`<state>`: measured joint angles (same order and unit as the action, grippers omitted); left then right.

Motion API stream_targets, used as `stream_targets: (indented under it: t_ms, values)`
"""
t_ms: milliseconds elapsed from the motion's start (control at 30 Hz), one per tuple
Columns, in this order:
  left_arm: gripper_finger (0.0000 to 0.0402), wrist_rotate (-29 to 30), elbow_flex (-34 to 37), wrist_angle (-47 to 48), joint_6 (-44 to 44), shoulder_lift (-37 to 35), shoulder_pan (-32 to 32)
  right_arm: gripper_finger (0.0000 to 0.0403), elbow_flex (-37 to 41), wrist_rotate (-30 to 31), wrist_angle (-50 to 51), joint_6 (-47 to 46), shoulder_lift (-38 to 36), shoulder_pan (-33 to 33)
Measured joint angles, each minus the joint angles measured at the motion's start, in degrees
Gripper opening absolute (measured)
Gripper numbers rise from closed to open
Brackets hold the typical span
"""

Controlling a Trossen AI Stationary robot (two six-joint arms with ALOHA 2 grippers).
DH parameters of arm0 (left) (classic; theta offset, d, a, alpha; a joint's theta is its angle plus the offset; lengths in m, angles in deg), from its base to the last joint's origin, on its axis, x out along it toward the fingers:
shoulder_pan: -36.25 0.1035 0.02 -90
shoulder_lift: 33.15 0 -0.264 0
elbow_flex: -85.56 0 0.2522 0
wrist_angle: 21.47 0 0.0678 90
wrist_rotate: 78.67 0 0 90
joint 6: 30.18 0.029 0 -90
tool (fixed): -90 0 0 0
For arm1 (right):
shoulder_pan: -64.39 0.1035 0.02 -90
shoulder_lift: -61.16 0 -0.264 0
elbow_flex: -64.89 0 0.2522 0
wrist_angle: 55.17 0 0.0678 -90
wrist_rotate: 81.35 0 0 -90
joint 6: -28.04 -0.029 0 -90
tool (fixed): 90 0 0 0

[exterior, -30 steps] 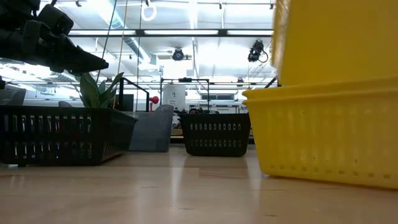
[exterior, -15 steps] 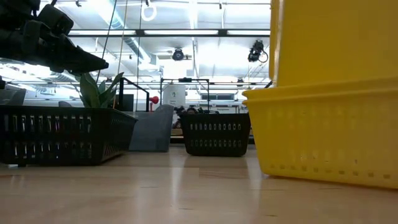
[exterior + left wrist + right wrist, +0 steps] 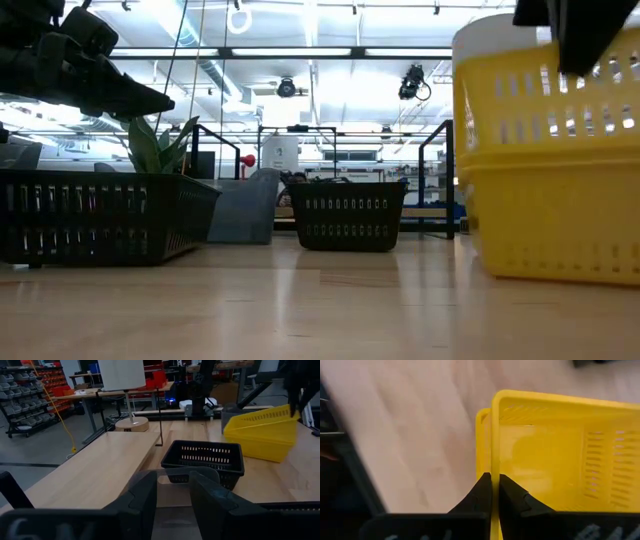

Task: Stack baskets on shelf by color
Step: Stack the top yellow bin on top of the bottom yellow bin

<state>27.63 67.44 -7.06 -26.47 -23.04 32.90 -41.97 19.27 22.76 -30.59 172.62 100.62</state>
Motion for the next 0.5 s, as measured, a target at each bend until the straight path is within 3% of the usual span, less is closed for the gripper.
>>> stream_targets:
  t_ms: [500]
  values:
    - [0.0121, 0.0, 0.0, 0.0, 0.0, 0.0, 0.0, 0.0044, 0.0, 3.2, 3.4, 9.8, 1.9, -0.7]
